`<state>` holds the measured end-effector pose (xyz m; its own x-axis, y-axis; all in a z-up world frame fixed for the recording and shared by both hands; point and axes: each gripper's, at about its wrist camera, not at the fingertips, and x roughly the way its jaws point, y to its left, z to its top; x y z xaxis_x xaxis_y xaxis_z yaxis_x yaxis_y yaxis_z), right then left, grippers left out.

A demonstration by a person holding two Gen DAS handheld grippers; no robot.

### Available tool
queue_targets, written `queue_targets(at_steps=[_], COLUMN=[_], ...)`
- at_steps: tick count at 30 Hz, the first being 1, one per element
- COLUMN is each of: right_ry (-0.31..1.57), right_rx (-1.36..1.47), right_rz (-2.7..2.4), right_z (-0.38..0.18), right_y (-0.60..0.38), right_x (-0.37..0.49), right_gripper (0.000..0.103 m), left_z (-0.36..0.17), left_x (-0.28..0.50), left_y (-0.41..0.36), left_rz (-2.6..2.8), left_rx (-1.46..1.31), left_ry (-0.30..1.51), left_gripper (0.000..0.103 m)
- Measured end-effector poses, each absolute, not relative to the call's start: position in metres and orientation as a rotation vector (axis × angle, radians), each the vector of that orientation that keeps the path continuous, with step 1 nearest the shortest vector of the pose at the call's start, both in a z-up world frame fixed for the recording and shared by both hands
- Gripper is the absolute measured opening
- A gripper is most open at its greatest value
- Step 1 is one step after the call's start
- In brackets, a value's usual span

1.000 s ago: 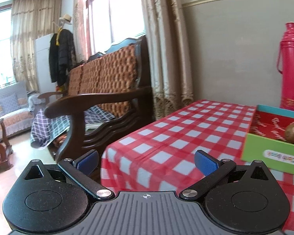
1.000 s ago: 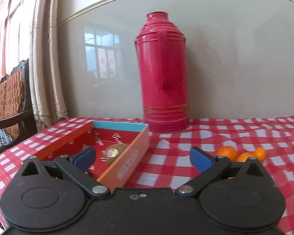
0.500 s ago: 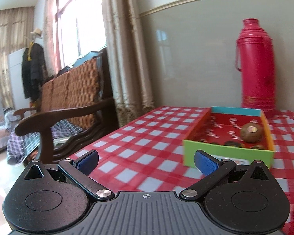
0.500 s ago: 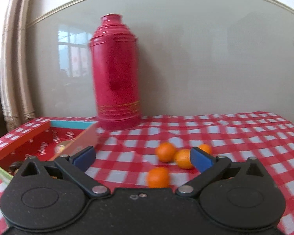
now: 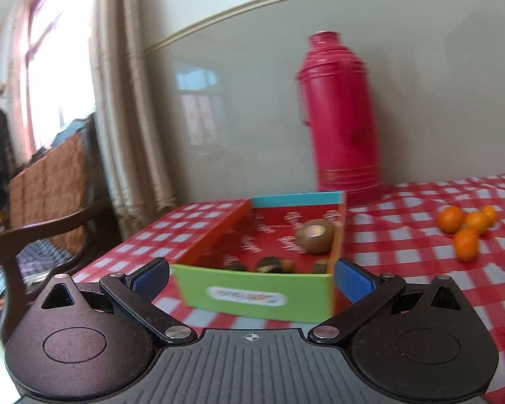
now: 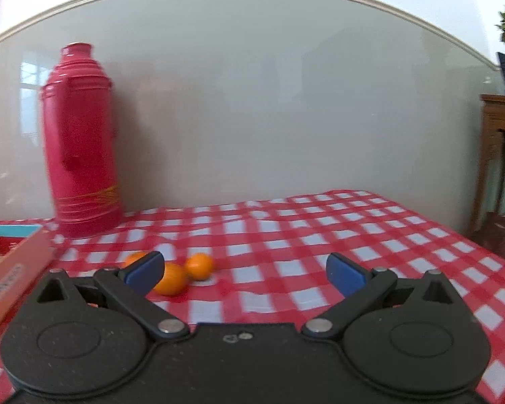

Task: Organize fruits
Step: 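Move the left tool back to the fruits and close on a tangerine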

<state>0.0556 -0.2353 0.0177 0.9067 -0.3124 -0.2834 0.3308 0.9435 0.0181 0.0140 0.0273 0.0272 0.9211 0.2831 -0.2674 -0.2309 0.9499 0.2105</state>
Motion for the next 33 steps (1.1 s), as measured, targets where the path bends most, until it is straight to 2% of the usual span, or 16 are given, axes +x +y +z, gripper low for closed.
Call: queue_targets(at_steps=[11, 18, 25, 26, 27, 29, 33], right_ry=[0.269, 0.218, 0.243, 0.245, 0.247, 0.244, 0.246], right_rx=[0.043, 0.058, 0.057, 0.056, 0.055, 0.06, 0.08], right_rz=[-0.455, -0.575, -0.614, -0.613, -0.613, -0.614, -0.612], right_z=[0.014, 0.013, 0.009, 0.008, 0.008, 0.009, 0.01], right_y=[-0.272, -0.298, -0.314, -0.315, -0.316, -0.317, -0.32], right_x=[0.041, 0.028, 0.025, 0.025, 0.025, 0.023, 0.022], right_gripper=[0.097, 0.097, 0.097, 0.097, 0.097, 0.097, 0.097], left_z=[0.021, 0.017, 0.014, 0.013, 0.012, 0.009, 0.002], left_x=[0.031, 0.06, 0.091, 0.095, 0.1, 0.11, 0.122], left_y=[-0.034, -0.062, -0.093, -0.098, -0.103, -0.111, -0.123], left_rz=[0.074, -0.013, -0.085, -0.095, -0.11, -0.136, -0.142], left_rx=[0.21, 0.192, 0.215, 0.218, 0.217, 0.217, 0.216], left_ry=[0.291, 0.325, 0.358, 0.367, 0.381, 0.417, 0.449], left_gripper=[0.103, 0.102, 0.102, 0.1, 0.091, 0.084, 0.083])
